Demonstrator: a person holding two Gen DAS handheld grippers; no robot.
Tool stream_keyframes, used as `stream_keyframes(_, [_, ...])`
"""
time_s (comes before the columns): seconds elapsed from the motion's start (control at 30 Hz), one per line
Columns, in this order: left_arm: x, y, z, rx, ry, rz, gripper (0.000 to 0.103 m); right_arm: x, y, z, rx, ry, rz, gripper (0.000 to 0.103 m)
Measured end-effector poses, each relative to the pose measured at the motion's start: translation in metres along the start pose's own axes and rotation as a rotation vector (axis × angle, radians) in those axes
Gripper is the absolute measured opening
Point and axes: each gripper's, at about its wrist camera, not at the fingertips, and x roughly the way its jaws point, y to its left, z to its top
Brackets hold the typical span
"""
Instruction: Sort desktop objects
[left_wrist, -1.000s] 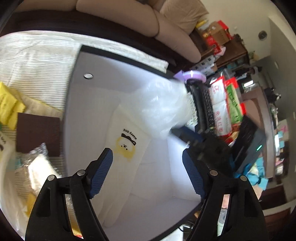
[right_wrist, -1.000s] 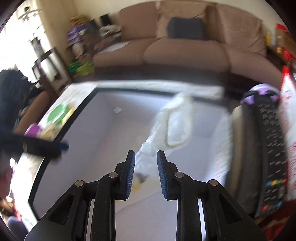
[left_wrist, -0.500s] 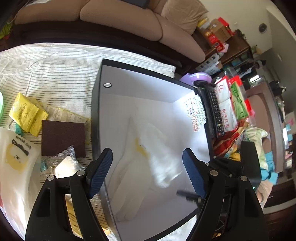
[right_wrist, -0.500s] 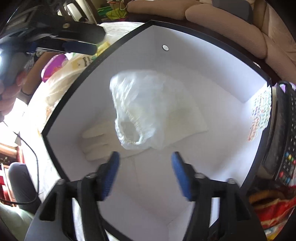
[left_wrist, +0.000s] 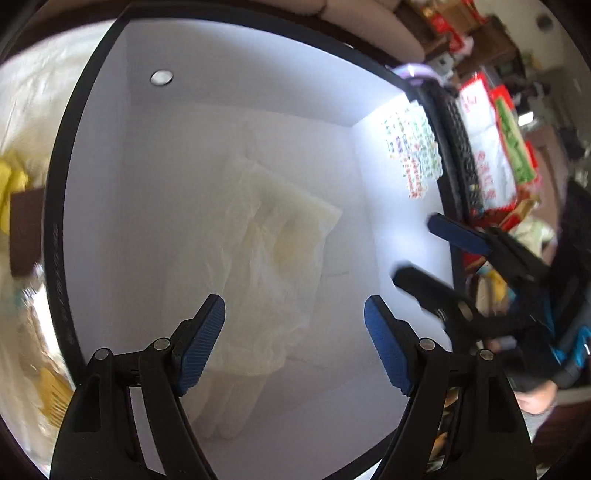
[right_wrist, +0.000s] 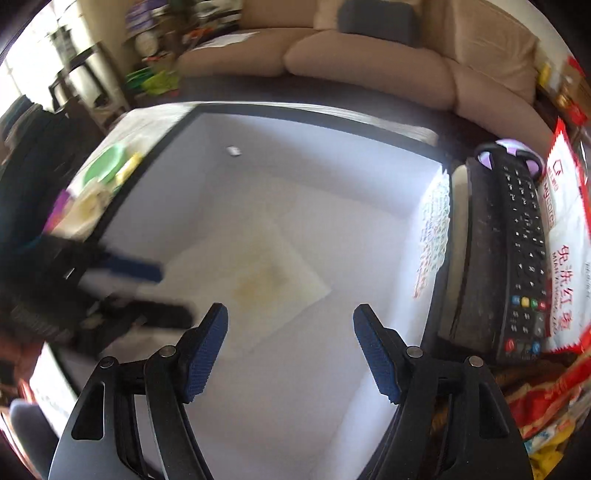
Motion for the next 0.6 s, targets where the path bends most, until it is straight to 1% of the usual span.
stream_keyframes(0.03, [-0.005, 0.003, -0.003, -0.019, -0.017, -0.037, 0.076, 0.009, -0.003, 0.005, 0.018, 0.012, 0.002, 0.073])
stream_keyframes(0.07, [-0.013, 0.002, -0.008, -0.019, -0.038, -0.054, 0.076, 0.017, -0.006, 0.010, 0.028, 0.023, 0.007, 0.072])
stream_keyframes(0.1, [-0.021, -0.002, -0.013, -0.004, -0.063, -0.052, 0.074, 0.023, -0.004, 0.014, 0.014, 0.027, -0.021, 0.074])
stream_keyframes(0.13, [-0.031, -0.006, -0.016, 0.022, -0.088, -0.049, 0.075, 0.026, -0.006, 0.018, -0.012, 0.027, -0.066, 0.073])
stream_keyframes(0.2, [-0.054, -0.013, -0.024, 0.065, -0.149, -0.129, 0.075, 0.036, -0.005, 0.027, -0.053, 0.048, -0.127, 0.072])
stream_keyframes(0.23, [-0.066, -0.015, -0.028, 0.070, -0.180, -0.135, 0.075, 0.038, -0.005, 0.032, -0.052, 0.057, -0.135, 0.071])
stream_keyframes(0.3, [-0.089, -0.018, -0.036, 0.096, -0.227, -0.168, 0.076, 0.037, -0.002, 0.036, -0.052, 0.051, -0.084, 0.059])
stream_keyframes(0.33, [-0.099, -0.018, -0.041, 0.113, -0.247, -0.172, 0.076, 0.034, 0.001, 0.037, -0.044, 0.044, -0.063, 0.058])
stream_keyframes(0.37, [-0.108, -0.018, -0.045, 0.129, -0.267, -0.157, 0.076, 0.034, 0.004, 0.037, -0.031, 0.040, -0.039, 0.058])
stream_keyframes(0.43, [-0.122, -0.015, -0.054, 0.155, -0.287, -0.135, 0.076, 0.037, 0.007, 0.034, 0.003, 0.057, 0.004, 0.057])
stream_keyframes(0.5, [-0.132, -0.007, -0.062, 0.164, -0.291, -0.134, 0.076, 0.045, 0.013, 0.027, 0.005, 0.081, -0.028, 0.057])
stream_keyframes(0.53, [-0.135, -0.004, -0.066, 0.172, -0.285, -0.139, 0.076, 0.050, 0.016, 0.029, -0.019, 0.090, -0.035, 0.057])
stream_keyframes(0.6, [-0.139, 0.002, -0.073, 0.183, -0.275, -0.144, 0.076, 0.061, 0.021, 0.035, -0.100, 0.110, -0.094, 0.057])
